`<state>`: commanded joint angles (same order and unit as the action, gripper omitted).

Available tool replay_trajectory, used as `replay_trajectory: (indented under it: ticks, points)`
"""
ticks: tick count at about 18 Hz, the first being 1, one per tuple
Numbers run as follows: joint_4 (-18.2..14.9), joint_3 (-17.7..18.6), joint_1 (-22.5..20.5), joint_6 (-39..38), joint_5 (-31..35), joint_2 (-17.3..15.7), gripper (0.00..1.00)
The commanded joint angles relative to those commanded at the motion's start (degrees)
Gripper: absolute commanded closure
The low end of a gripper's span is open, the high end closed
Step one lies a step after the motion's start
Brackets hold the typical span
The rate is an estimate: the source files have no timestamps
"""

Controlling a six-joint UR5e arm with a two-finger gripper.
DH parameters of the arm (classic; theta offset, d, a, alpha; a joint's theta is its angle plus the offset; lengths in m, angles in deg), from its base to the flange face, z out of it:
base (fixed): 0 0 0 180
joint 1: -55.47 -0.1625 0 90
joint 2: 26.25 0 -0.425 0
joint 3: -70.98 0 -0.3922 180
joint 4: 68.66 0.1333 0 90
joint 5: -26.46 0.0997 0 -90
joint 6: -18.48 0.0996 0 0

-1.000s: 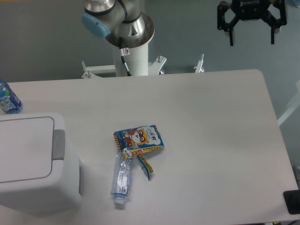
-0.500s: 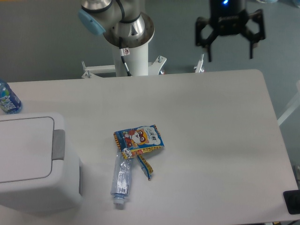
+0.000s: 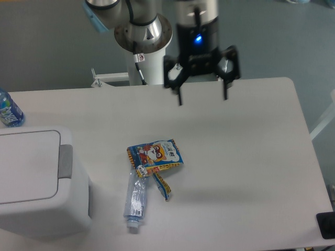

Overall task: Open the trash can
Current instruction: 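Move the open gripper down and over to the trash can lid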

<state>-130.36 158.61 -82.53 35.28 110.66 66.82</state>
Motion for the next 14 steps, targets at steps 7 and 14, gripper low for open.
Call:
replay_trajectory:
  ticks: [7,14]
  points:
    - [1.5,-6.1,4.5,-13.1,-1.7,6.4,0.0]
    - [1.6,-8.2,7.9,-18.0,-1.6,10.4,0.0]
